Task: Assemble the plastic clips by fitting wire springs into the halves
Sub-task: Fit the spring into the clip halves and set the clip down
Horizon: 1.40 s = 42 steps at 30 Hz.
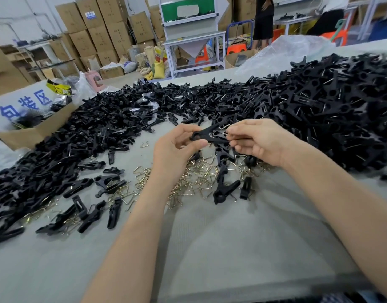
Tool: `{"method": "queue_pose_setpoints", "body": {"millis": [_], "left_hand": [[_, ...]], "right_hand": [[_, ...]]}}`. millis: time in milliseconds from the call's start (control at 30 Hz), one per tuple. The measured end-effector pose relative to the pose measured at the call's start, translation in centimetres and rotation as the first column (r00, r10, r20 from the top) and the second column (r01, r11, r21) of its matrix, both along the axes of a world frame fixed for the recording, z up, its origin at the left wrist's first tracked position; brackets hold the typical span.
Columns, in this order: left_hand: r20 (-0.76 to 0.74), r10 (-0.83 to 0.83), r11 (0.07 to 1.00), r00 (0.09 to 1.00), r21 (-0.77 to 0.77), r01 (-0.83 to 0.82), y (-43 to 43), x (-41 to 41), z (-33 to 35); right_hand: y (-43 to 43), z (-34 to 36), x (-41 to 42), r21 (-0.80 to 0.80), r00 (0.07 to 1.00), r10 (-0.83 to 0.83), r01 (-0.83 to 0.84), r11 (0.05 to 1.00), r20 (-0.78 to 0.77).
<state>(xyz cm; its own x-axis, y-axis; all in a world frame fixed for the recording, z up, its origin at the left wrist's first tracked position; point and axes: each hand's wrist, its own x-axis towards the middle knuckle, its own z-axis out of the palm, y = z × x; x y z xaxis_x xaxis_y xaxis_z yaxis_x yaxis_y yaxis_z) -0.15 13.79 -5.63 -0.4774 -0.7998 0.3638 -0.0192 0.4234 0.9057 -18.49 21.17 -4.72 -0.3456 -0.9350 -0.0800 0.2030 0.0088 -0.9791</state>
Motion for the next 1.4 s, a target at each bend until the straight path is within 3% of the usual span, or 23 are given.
{"method": "queue_pose_setpoints", "body": {"millis": [167, 733, 1000, 1100, 1167, 1233, 1400], "left_hand": [[0.034, 0.019, 1.0, 0.999, -0.021, -0.019, 0.2, -0.4, -0.4], [0.036, -0.022, 1.0, 0.999, 0.02, 0.022, 0.3, -0.7, -0.6], [0.037, -0.013, 1.0, 0.999, 0.005, 0.012, 0.5, -0.8, -0.6], [0.022, -0.025, 1.0, 0.999, 0.012, 0.024, 0.6, -0.8, -0.6], [-0.019, -0.039, 0.999, 0.999, 0.027, 0.039, 0.6, -0.7, -0.5], [-0.051, -0.045, 0.999, 0.998, 0.023, 0.046, 0.7, -0.7, -0.4], [-0.022, -0.014, 0.992, 1.0, -0.124, 0.011, 0.8, -0.8, -0.2]], "right_hand": [[0.2, 0.0, 0.9, 0.018, 0.996, 0.05, -0.049, 0.999, -0.071], [-0.1, -0.5, 1.5, -0.002, 0.988, -0.024, 0.024, 1.0, -0.152], [-0.5, -1.3, 2.2, -0.102, 0.959, -0.111, 0.087, 0.991, -0.26], [-0.4, -1.0, 1.6, -0.044, 0.984, 0.0, -0.008, 0.999, -0.179], [-0.3, -0.7, 1.3, -0.037, 0.991, 0.132, -0.132, 0.991, -0.012], [-0.2, -0.6, 1.2, -0.05, 0.958, 0.235, -0.229, 0.972, 0.165], [0.0, -0.5, 1.3, -0.12, 0.836, 0.359, -0.341, 0.932, 0.415]]}}
